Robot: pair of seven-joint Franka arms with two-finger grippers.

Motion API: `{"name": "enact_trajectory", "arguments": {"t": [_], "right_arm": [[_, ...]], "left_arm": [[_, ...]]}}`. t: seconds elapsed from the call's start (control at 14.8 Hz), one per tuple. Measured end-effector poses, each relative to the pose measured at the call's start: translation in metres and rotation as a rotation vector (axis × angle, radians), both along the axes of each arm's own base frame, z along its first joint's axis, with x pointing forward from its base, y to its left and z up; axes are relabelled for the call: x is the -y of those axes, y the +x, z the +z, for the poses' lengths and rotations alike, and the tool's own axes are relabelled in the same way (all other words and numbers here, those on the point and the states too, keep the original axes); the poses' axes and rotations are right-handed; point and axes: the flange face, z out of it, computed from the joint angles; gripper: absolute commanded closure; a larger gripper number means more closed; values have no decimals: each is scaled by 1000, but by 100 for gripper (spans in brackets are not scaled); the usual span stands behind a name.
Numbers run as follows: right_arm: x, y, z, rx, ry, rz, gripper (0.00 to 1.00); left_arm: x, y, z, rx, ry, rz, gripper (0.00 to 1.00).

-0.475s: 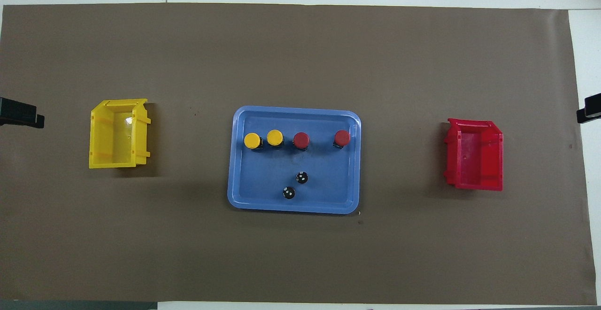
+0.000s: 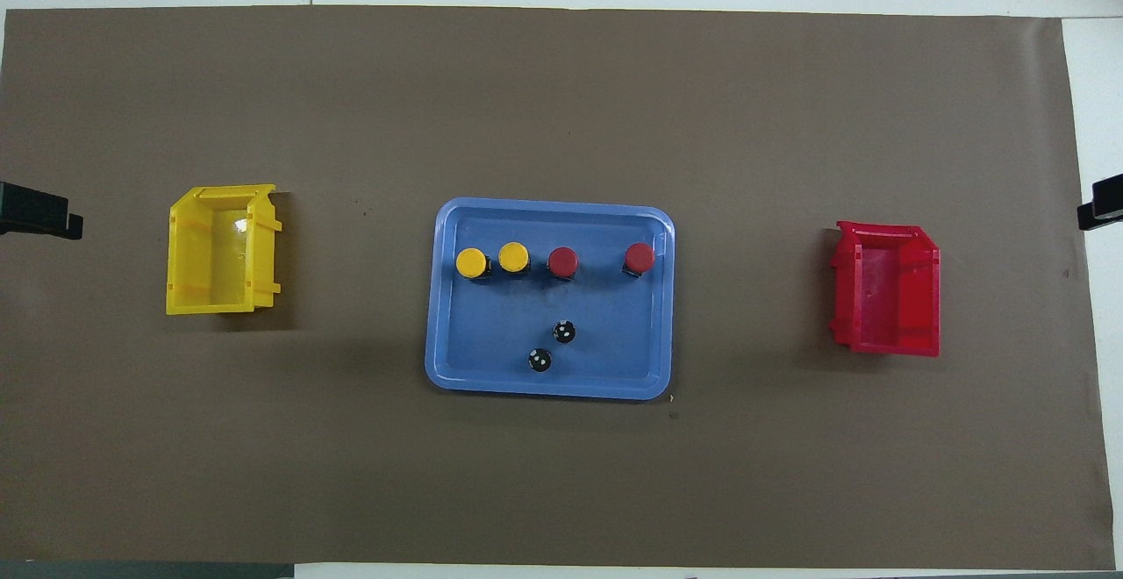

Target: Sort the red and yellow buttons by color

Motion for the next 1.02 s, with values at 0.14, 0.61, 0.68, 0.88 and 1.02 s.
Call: {"name": "enact_trajectory", "arguments": {"t": [0.14,0.61,0.68,0.88,1.02], "right_arm": [[0,0,0,0,0,0,0],[-43,7,4,12,1,33,0],[-70,12,6,19,-1,29,0],[-172,39,-5,37,12,-11,0],[-243,61,-30,78,23,-35,0]], "left_arm": [[7,0,0,-2,0,-16,0],[64,-4,0,-1,0,-122,0],[61,-3,0,-1,-1,-117,0],[57,-3,0,-1,-1,-122,0],[55,-3,0,1,-2,-155,0]]}}
